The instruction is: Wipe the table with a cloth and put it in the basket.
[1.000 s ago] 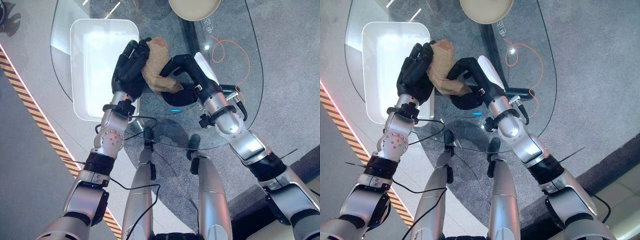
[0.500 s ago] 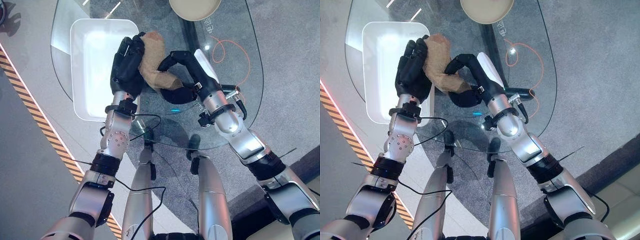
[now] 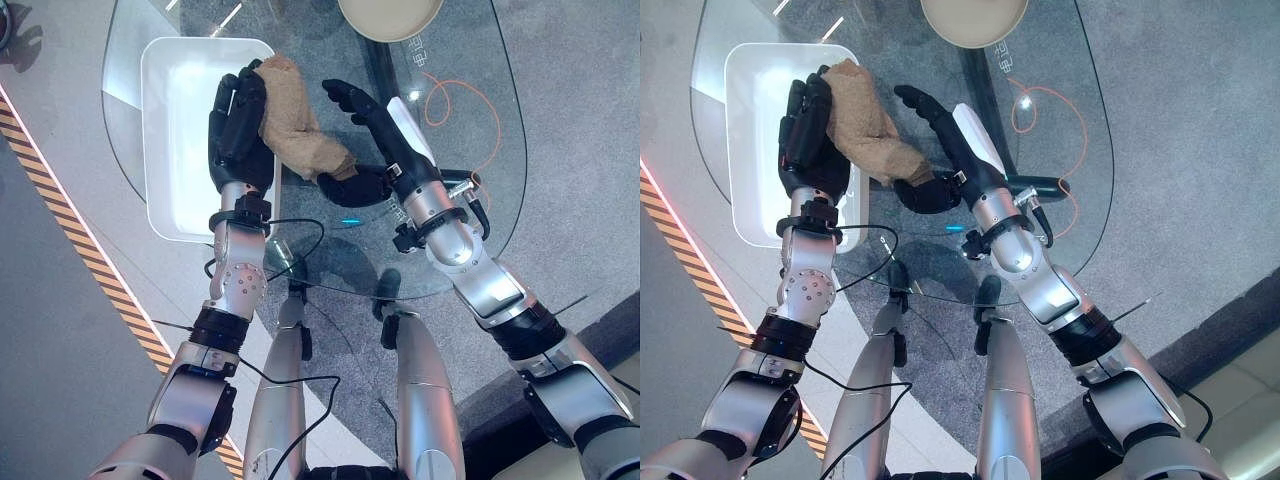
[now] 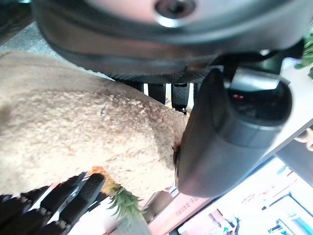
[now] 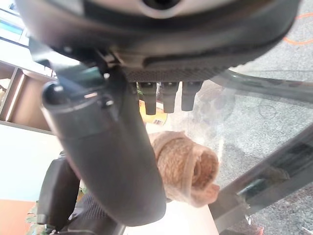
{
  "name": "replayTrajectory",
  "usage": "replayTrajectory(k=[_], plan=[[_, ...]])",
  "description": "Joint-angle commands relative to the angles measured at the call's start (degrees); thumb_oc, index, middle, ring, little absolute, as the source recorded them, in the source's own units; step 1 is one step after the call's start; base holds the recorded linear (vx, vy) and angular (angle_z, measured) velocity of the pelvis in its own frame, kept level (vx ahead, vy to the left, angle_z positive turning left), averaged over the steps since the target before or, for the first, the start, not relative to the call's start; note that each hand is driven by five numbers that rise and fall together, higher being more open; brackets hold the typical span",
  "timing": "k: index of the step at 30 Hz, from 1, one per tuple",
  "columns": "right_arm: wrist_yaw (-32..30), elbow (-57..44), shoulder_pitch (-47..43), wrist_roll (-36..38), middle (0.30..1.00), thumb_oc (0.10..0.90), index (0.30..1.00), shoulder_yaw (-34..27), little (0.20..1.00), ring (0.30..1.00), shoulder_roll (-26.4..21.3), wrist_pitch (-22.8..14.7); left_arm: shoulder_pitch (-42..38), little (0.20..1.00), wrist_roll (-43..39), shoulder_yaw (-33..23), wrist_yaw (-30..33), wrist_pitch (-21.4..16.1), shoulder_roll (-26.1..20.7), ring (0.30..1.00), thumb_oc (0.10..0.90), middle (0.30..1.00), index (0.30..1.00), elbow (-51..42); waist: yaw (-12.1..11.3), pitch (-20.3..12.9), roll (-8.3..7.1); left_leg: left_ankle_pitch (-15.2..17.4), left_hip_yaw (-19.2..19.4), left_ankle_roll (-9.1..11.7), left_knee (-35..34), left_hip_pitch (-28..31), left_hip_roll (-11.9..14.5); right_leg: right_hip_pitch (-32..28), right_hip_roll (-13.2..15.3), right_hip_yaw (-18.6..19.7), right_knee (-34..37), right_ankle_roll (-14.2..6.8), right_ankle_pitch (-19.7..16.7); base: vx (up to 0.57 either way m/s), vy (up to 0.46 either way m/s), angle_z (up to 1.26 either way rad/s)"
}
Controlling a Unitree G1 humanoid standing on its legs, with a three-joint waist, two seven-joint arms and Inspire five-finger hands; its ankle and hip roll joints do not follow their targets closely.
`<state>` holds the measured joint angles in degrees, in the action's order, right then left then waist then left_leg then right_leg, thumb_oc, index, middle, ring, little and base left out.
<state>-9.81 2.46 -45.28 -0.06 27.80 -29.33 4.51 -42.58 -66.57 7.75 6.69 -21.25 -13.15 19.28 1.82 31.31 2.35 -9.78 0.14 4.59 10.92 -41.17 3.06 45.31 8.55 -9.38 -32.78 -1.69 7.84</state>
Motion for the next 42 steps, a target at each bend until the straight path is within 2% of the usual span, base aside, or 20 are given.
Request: replayTrajectory(k=[1, 7, 14, 33, 36, 37, 42], plan=[[-2.0, -3.72, -7.19, -2.54, 0.9, 0.8, 0.9, -5.41, 0.9, 0.9, 1.61, -5.47, -6.89, 0.2, 5.53, -3.66, -0.54, -8.76, -0.97, 0.3, 0.1, 0.3, 0.3, -8.48, -1.2, -1.52, -1.5, 10.17, 2.33, -1.68, 5.81, 1.68, -4.11, -3.96, -3.05, 0.82, 11.35, -3.03, -4.81, 0.0, 0.0, 0.0], [-2.05, -3.24, -7.73, -2.8, 0.9, 0.8, 0.9, -5.39, 0.9, 0.9, 1.95, -5.52, -7.62, 0.2, 7.24, -4.33, 1.68, -10.92, -0.73, 0.3, 0.1, 0.3, 0.3, -7.96, -1.26, -1.52, -1.57, 9.45, 2.29, -1.61, 5.67, 1.1, -4.09, -3.58, -3.03, 0.73, 11.7, -2.87, -5.46, 0.0, 0.0, 0.0], [-1.91, -3.18, -7.65, -3.06, 0.9, 0.8, 0.9, -5.55, 0.9, 0.9, 2.15, -5.39, -7.8, 0.2, 9.31, -5.24, 4.62, -13.19, -0.95, 0.3, 0.1, 0.3, 0.3, -7.57, -1.34, -1.52, -1.43, 10.08, 2.18, -1.53, 5.7, 1.76, -4.14, -4.07, -3.0, 0.82, 11.36, -2.96, -4.71, 0.0, 0.0, 0.0], [-3.37, -2.42, -8.27, -3.14, 0.9, 0.8, 0.9, -6.13, 0.9, 0.9, 1.69, -5.3, -8.89, 0.2, 11.82, -7.38, 8.51, -16.92, -1.78, 0.3, 0.1, 0.3, 0.3, -6.83, -1.4, -1.52, -1.31, 9.46, 2.14, -1.37, 5.68, 1.42, -4.15, -3.79, -2.71, 0.83, 11.76, -2.8, -5.36, -0.01, 0.001, 0.0], [-5.85, -1.47, -7.58, -2.35, 0.9, 0.8, 0.9, -6.34, 0.9, 0.9, 1.95, -4.77, -8.95, 0.2, 12.28, -7.64, 9.05, -17.26, -1.72, 0.3, 0.1, 0.3, 0.3, -6.5, -1.33, -1.52, -1.28, 10.25, 2.21, -1.27, 5.98, 1.88, -4.07, -4.23, -2.52, 0.95, 11.53, -2.87, -4.62, 0.0, 0.0, 0.0], [-6.66, -1.23, -7.46, -2.07, 0.9, 0.8, 0.9, -6.56, 0.9, 0.9, 1.95, -4.82, -9.1, 0.2, 12.53, -7.66, 9.25, -17.43, -1.72, 0.3, 0.1, 0.3, 0.3, -6.54, -1.27, -1.52, -1.26, 9.63, 2.27, -1.33, 5.77, 1.51, -4.08, -3.91, -2.49, 0.92, 11.85, -2.79, -5.25, 0.0, 0.0, 0.0], [-12.36, 0.98, -5.57, -3.29, 0.9, 0.8, 0.9, -7.71, 0.9, 0.9, 2.28, -6.03, -8.63, 0.2, 12.93, -7.75, 9.84, -18.55, -1.76, 0.3, 0.1, 0.3, 0.3, -6.57, -1.05, -1.52, -1.22, 10.24, 2.32, -1.25, 5.84, 1.91, -4.01, -4.25, -2.53, 1.18, 11.73, -2.92, -4.68, -0.01, 0.006, 0.0]])
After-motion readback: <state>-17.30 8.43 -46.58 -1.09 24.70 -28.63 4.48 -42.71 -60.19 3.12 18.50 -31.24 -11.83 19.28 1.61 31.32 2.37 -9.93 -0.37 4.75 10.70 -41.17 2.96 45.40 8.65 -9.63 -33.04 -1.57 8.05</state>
